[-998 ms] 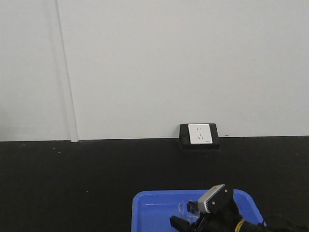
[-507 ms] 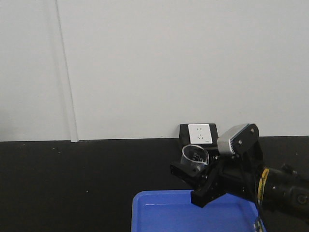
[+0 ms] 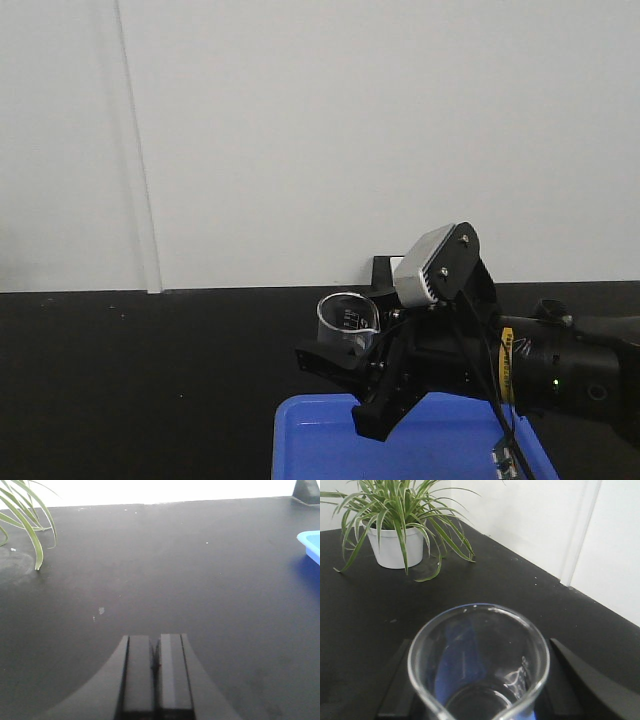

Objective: Move beaker to silver tray on left bench
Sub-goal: 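Drive the base to the bench with the silver tray, beaker held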

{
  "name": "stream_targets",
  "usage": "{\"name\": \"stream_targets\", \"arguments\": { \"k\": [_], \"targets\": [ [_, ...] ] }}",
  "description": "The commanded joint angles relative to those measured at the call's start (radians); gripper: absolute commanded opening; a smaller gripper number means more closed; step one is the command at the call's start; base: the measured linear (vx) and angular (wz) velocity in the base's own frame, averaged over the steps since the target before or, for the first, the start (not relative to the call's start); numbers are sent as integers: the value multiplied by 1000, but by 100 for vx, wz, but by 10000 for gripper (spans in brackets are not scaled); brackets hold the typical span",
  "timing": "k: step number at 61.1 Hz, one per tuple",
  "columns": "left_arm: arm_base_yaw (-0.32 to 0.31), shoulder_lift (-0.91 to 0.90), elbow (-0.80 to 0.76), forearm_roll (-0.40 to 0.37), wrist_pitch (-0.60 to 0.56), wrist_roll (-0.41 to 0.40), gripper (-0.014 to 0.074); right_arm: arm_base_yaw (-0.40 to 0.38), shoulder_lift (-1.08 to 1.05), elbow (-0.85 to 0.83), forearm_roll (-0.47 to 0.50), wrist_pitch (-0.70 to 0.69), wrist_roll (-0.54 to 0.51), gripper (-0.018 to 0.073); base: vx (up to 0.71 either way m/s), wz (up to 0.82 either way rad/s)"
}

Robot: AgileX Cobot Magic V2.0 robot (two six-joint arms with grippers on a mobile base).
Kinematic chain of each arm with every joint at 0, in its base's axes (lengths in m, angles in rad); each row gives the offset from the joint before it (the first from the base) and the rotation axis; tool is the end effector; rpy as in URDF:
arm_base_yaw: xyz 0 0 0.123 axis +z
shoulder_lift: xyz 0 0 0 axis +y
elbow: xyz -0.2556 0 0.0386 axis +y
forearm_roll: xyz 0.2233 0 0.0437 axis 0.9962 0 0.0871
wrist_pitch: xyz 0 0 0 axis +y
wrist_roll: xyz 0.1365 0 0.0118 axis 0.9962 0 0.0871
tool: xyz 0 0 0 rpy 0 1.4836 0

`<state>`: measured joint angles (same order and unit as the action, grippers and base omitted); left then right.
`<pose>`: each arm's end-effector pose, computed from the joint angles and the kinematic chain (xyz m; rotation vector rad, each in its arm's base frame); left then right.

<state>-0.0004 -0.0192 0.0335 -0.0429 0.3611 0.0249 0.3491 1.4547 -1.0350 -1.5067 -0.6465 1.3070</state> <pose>0.0989 -0.0021 0.1582 -0.0033 1.8587 -0.0249 0.2872 0.1921 0.2995 -0.9084 1.6173 0.7107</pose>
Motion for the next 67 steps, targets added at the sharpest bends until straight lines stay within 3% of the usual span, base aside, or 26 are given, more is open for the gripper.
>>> {"name": "stream_targets", "arguments": {
  "k": [1,67],
  "targets": [
    [-3,-6,19,-8,-78,0,1,-3,-34,-36,44,-2,2,-14,0,0],
    [-3,-6,19,-8,-78,0,1,-3,-32,-36,44,9,0,-11,-5,1]
  ]
}}
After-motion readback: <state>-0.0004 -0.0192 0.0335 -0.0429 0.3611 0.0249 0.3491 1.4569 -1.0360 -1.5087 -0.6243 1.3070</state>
